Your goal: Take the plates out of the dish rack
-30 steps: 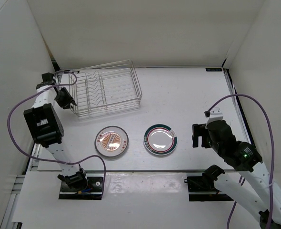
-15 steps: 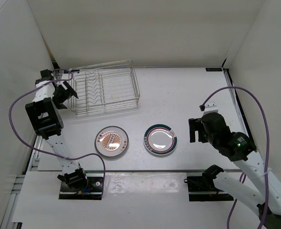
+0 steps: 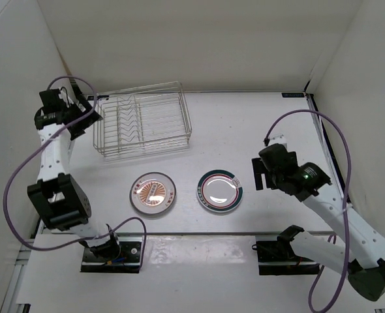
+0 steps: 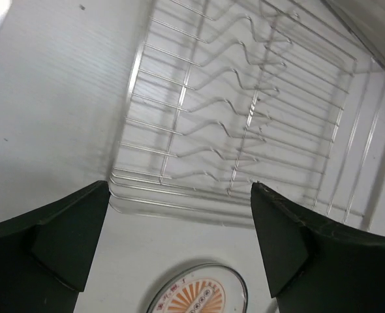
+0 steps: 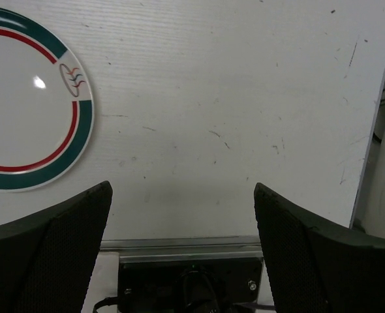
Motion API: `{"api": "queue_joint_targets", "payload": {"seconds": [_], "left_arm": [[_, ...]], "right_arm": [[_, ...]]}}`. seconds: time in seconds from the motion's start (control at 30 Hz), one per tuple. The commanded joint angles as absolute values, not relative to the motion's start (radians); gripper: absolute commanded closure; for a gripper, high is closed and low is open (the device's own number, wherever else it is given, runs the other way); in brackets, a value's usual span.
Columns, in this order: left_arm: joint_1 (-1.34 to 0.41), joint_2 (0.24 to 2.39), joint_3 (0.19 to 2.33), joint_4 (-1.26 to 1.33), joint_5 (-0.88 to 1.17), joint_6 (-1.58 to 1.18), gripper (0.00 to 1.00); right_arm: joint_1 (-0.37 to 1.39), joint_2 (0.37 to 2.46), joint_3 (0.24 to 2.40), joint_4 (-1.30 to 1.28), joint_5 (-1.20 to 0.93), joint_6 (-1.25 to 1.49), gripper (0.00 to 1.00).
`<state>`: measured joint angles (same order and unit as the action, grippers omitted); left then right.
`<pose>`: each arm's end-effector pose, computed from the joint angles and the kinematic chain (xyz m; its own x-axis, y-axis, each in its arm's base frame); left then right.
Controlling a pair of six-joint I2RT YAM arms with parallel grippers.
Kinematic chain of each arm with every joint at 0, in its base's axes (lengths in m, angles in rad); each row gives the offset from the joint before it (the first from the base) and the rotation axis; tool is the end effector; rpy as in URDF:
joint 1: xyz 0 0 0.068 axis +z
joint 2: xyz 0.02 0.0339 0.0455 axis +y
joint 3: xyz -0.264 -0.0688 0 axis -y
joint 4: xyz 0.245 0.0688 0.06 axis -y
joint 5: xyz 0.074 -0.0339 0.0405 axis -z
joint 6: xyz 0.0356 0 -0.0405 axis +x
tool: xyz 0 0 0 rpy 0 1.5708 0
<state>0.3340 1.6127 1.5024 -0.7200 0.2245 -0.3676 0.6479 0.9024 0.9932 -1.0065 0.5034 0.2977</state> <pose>0.3375 0.1087 0.3297 -0.5869 -0.5745 -0.5705 -0.4164 0.8185 -0.3958 0.1372 0.0823 0.3193 -0.6908 -0.2006 -0.6946 -0.0959 0.9777 -0.1870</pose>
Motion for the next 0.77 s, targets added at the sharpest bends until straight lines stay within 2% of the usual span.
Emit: {"api": "queue_joint_targets", "payload": {"seconds": [0.0,0.17,0.2,0.27,0.3,0.53,0.67,0.73], "left_arm": [[0.305,1.502,1.361,-0.695,0.328,-0.382,0.00],[0.213,1.249,1.128,-0.716,0.345,-0.324,0.00],[0.204,1.121,1.027,-0.722,0.330,-0.275,0.00],[0.180,1.027,0.962,-0.744,0.330,-0.209,0.00],[0.176,0.880,0.875,-0.752,0.330,-0.175,0.00],[0.170,0.326,0.658,-0.868,0.452,-0.080,0.00],[0.167,0.222,0.630,-0.961,0.419,-0.054,0.00],[0.167,0.206,0.624,-0.954,0.498,-0.038,0.00]], "right_arm": [[0.646,0.955,1.045,-1.091,0.586,0.376,0.10],[0.650,0.963,1.028,-1.100,0.591,0.437,0.10],[0.652,0.956,1.023,-1.082,0.588,0.457,0.10],[0.650,0.934,1.020,-1.072,0.574,0.491,0.10],[0.649,0.934,1.022,-1.077,0.574,0.497,0.10],[0.652,0.907,0.971,-1.066,0.615,0.483,0.10],[0.653,0.897,0.968,-1.075,0.615,0.476,0.10],[0.652,0.896,0.977,-1.077,0.618,0.462,0.10]]}}
